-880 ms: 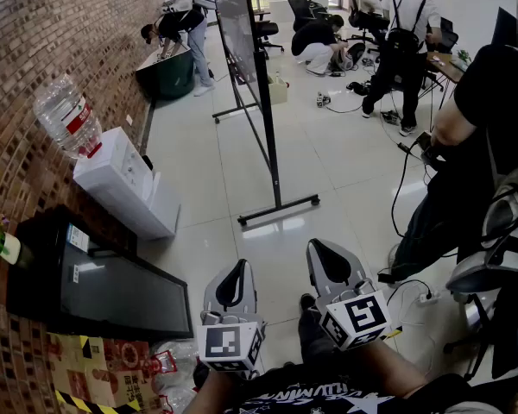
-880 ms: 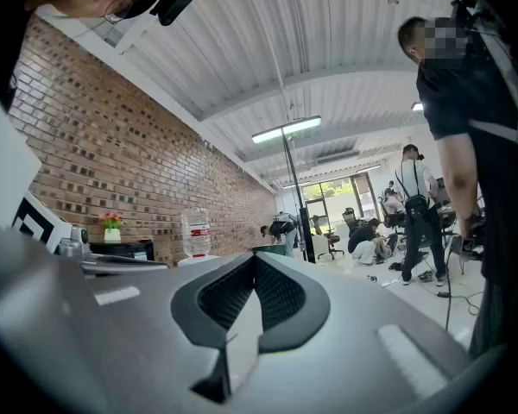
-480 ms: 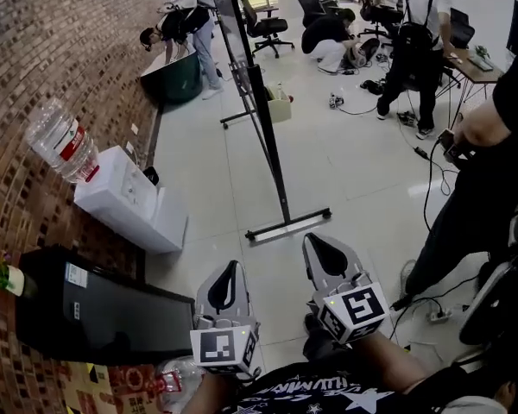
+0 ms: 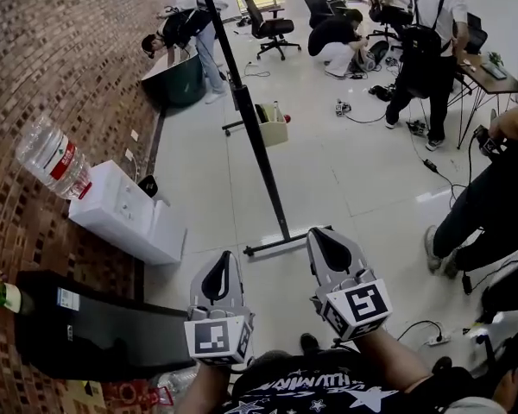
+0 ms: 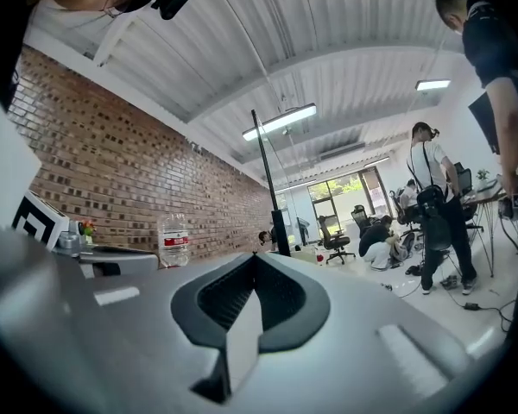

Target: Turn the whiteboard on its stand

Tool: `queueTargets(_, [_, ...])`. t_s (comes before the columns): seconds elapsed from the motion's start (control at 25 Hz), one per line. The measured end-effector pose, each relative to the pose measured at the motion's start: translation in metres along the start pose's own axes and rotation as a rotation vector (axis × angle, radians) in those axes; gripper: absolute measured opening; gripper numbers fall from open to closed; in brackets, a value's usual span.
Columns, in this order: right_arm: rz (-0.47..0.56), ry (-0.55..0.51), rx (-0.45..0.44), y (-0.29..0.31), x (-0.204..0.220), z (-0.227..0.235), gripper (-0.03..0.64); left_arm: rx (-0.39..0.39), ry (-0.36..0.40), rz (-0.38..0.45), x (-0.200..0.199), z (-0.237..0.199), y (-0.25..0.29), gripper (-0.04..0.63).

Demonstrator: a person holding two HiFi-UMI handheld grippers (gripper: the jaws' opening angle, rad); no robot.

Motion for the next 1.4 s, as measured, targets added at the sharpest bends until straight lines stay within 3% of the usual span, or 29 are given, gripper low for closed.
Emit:
queueTargets(0.36, [-0.025,0.006,-0.029,0.058,0.007,0.007,0.009,-0.034,-0.013,-0.007,-0.004,-0.019,0.042,0.006])
queueTargets(0.52, [-0.031,-0.015,0.001,0.087,0.010,0.020,0.008,-0.027,-0.028,0.003,-0.006,-0.036,0.077,0.006])
queueTargets(0.8, [0.027,-0.042,0.041,0.153,0.001,0.036,0.009,0.033,-0.048,0.015,-0.006,-0.068,0.152,0.006])
queueTargets(1.2, [-0.040,-0.093,0.090,0.259,0.017,0.045,0.015,0.153,-0.051,-0.017,0.000,-0.118,0.244,0.006])
queueTargets(1.4, [-0.070,-0.121,0.103,0.294,0.030,0.053,0.224,0.191,-0.052,-0.025,0.001,-0.130,0.276,0.006])
Point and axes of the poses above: the fingertips, and each gripper's own axes: y forward along the fingers, z to its right, x out of its underside, the point moved 5 cm from there along -y, backward along the fingers, and after that the axes turned 6 degrees about -y, right-handed, at the moved point
